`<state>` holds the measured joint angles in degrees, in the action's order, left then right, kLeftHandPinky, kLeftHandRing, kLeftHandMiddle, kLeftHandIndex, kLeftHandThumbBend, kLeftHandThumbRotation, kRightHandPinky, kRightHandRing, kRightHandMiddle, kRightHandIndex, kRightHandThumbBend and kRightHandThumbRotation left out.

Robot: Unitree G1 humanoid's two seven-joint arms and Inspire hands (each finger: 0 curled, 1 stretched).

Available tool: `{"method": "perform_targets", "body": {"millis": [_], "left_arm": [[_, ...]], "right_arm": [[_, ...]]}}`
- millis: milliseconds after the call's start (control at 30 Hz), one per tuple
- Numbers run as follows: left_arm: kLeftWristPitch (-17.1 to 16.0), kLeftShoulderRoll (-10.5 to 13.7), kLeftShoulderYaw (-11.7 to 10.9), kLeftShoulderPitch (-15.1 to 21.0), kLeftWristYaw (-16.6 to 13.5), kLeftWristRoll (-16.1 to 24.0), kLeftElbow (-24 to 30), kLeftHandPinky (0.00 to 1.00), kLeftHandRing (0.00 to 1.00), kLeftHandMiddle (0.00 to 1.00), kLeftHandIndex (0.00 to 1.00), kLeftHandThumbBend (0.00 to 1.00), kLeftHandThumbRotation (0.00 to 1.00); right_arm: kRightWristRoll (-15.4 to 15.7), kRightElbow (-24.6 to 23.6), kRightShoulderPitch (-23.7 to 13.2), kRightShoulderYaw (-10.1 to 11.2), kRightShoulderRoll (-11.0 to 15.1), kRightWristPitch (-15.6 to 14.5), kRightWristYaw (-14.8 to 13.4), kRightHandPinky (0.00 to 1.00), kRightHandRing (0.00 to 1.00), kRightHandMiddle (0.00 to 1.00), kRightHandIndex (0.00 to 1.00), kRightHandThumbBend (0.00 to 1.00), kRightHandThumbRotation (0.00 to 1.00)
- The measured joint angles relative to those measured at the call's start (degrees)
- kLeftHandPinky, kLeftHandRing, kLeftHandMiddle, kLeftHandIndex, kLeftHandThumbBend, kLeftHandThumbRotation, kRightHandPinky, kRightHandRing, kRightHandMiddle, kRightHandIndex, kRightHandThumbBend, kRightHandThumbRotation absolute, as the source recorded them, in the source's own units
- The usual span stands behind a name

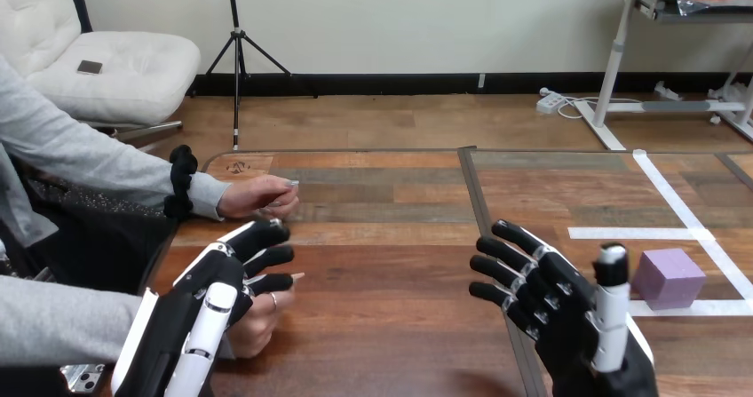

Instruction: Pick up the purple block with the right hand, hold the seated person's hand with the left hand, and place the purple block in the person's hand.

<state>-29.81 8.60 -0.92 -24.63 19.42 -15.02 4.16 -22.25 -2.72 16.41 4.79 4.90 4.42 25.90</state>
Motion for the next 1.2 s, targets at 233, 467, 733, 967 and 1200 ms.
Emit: {"method": "perform_targets", "body": {"millis": [233, 467, 733, 967, 1200], "left_arm": [[0.2, 0.0, 0.1, 0.0, 0.3, -0.2, 0.0, 0.88, 0.85, 0.85, 0.84, 0.42, 0.84], [0.3, 0.0, 0.1, 0.0, 0.0, 0.2, 0.0, 0.89, 0.85, 0.85, 0.84, 0.43, 0.84], [0.3, 0.1, 0.1, -0.1, -0.9, 1.3, 0.0, 0.87, 0.84, 0.84, 0.83, 0.43, 0.85], [0.3, 0.0, 0.1, -0.2, -1.5, 1.9, 0.0, 0.87, 0.84, 0.83, 0.82, 0.46, 0.86], [0.3, 0.0, 0.1, -0.2, -1.5, 1.8, 0.0, 0.89, 0.85, 0.83, 0.83, 0.49, 0.87]], "right_arm": [[1.8, 5.0, -4.6, 0.6, 0.4, 0.6, -0.3, 0.83, 0.85, 0.85, 0.86, 0.92, 0.99], [2.6, 10.7, -9.3, 1.3, 2.0, 2.6, 0.1, 0.87, 0.88, 0.87, 0.88, 0.92, 0.99], [3.4, 16.7, -14.8, 2.9, 4.7, 4.1, 0.3, 0.92, 0.9, 0.89, 0.89, 0.91, 0.99], [4.5, 21.8, -19.5, 4.7, 7.6, 5.5, -0.2, 0.92, 0.91, 0.89, 0.89, 0.9, 0.98], [5.5, 27.3, -24.1, 6.3, 10.3, 7.3, -1.8, 0.92, 0.91, 0.89, 0.89, 0.92, 0.97]]}}
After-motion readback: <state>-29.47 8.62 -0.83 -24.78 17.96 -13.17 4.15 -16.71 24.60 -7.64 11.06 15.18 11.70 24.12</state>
